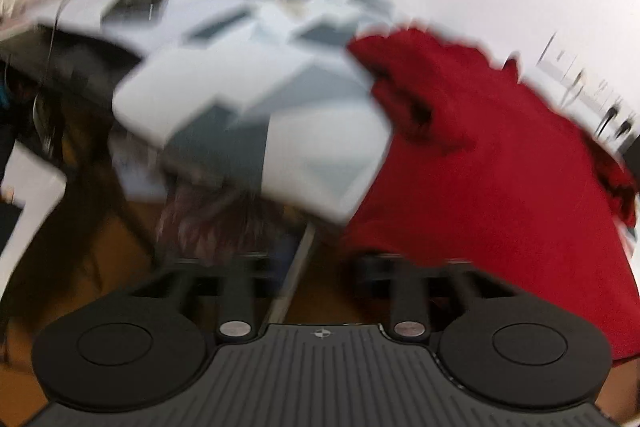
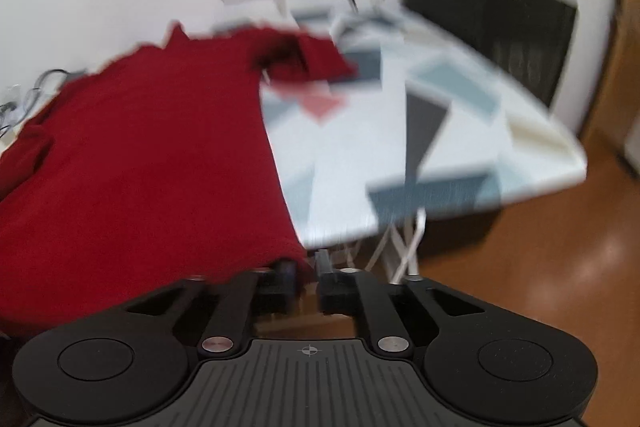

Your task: Fold clothes

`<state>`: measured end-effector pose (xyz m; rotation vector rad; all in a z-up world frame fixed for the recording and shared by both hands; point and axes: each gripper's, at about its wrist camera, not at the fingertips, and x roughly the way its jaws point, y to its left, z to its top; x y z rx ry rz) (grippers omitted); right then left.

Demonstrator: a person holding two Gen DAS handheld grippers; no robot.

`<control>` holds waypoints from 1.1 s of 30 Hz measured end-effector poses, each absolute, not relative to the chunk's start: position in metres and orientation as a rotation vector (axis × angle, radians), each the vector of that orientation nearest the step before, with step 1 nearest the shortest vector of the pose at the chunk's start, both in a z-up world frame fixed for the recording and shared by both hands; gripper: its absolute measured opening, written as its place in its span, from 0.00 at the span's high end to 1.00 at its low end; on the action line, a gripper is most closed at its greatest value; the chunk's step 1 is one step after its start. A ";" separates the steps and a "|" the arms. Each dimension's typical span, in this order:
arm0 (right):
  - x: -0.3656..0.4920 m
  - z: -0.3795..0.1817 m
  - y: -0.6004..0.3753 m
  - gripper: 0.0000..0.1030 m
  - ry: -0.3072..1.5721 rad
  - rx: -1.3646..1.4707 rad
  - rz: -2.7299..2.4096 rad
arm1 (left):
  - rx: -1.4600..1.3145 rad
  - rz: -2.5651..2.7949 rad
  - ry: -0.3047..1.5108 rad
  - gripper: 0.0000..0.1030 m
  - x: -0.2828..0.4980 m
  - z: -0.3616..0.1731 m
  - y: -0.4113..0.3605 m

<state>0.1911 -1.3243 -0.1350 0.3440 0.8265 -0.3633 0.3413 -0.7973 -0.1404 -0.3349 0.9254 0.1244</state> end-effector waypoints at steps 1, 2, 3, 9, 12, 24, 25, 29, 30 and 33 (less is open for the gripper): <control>0.192 -0.135 -1.324 0.62 0.840 0.384 -0.365 | -0.327 0.132 0.928 0.22 0.339 -0.137 -0.797; 0.191 -0.134 -1.324 0.62 0.834 0.409 -0.361 | -0.317 0.137 0.915 0.22 0.335 -0.131 -0.796; 0.191 -0.132 -1.323 0.55 0.826 0.428 -0.356 | -0.307 0.141 0.901 0.22 0.332 -0.126 -0.795; 0.191 -0.111 -1.321 0.23 0.794 0.502 -0.332 | -0.178 0.080 0.801 0.09 0.325 -0.077 -0.819; 0.189 -0.103 -1.325 0.23 0.780 0.537 -0.339 | -0.099 0.036 0.770 0.05 0.332 -0.060 -0.838; 0.204 -0.034 -1.400 0.30 0.528 0.650 -0.365 | -0.091 0.038 0.684 0.05 0.396 -0.019 -0.837; 0.214 -0.021 -1.404 0.30 0.496 0.631 -0.349 | -0.104 0.035 0.671 0.05 0.407 -0.010 -0.835; 0.257 0.017 -1.409 0.29 0.400 0.591 -0.276 | -0.232 -0.012 0.644 0.02 0.444 0.011 -0.820; 0.269 0.024 -1.410 0.29 0.382 0.586 -0.256 | -0.255 -0.022 0.641 0.02 0.452 0.013 -0.817; 0.313 0.033 -1.408 0.31 0.391 0.581 -0.221 | -0.265 0.016 0.658 0.02 0.476 0.010 -0.809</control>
